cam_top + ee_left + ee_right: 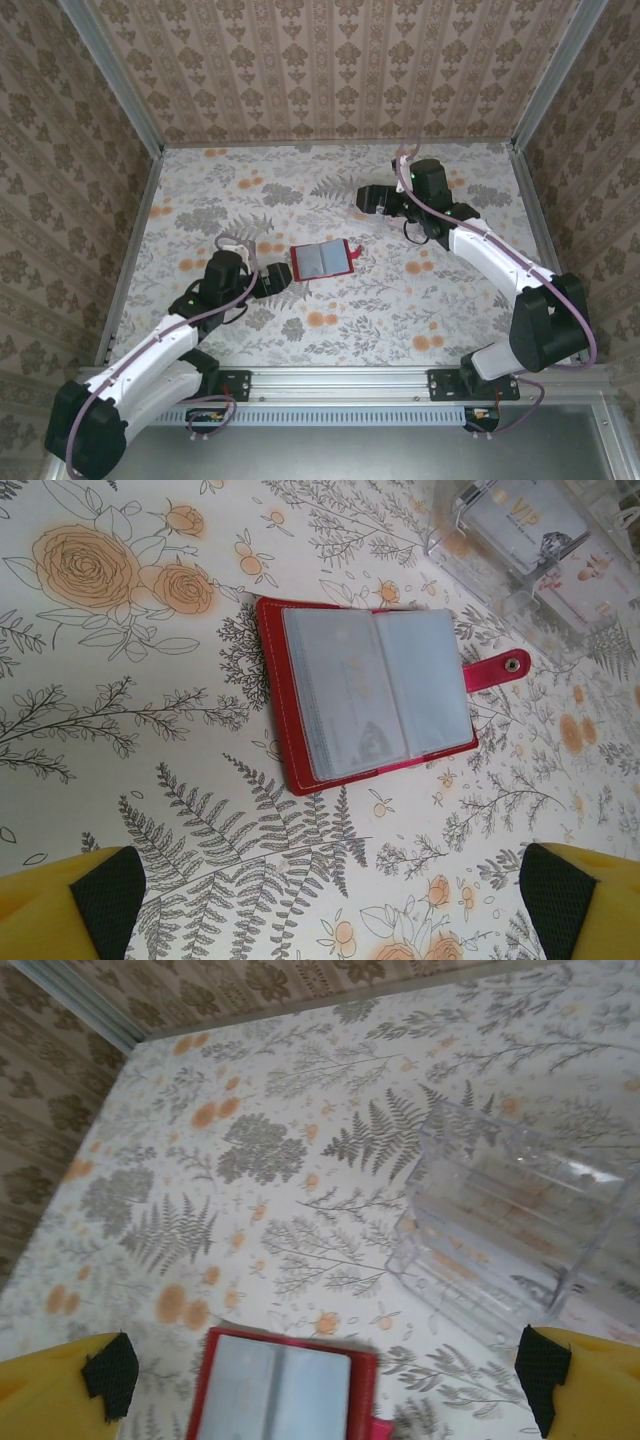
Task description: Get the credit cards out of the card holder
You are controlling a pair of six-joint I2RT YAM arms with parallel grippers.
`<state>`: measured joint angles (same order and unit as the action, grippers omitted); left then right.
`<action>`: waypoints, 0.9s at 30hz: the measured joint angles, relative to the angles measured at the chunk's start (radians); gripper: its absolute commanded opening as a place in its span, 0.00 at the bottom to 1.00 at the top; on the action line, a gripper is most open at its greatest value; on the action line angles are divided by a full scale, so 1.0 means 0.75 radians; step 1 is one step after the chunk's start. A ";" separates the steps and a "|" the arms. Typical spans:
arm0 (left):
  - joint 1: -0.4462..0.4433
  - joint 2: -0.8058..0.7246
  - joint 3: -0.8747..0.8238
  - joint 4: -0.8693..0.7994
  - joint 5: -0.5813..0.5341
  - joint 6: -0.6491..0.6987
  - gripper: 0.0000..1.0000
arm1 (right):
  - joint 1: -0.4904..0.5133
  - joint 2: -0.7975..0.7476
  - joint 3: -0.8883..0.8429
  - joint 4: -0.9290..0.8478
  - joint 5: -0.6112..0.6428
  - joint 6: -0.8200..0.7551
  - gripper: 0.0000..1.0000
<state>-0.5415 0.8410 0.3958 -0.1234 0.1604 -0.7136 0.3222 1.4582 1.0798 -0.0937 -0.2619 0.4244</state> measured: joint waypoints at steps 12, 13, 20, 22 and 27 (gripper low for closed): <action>-0.001 0.298 0.076 0.133 0.060 -0.013 1.00 | 0.005 0.002 -0.238 0.144 -0.274 0.214 0.99; -0.001 0.326 0.082 0.145 0.063 -0.016 1.00 | 0.021 0.002 -0.255 0.152 -0.278 0.212 0.94; -0.002 0.462 0.149 0.215 0.080 -0.040 0.88 | 0.162 0.003 -0.341 0.179 -0.258 0.198 0.57; -0.002 0.501 0.161 0.242 0.085 -0.056 0.76 | 0.192 0.015 -0.343 0.188 -0.241 0.194 0.40; -0.002 0.603 0.191 0.283 0.106 -0.077 0.64 | 0.249 0.121 -0.341 0.205 -0.192 0.169 0.20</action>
<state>-0.5430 1.2930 0.5388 0.0887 0.2398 -0.7712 0.5087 1.5486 0.8242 0.0605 -0.4061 0.5514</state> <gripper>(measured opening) 0.643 0.231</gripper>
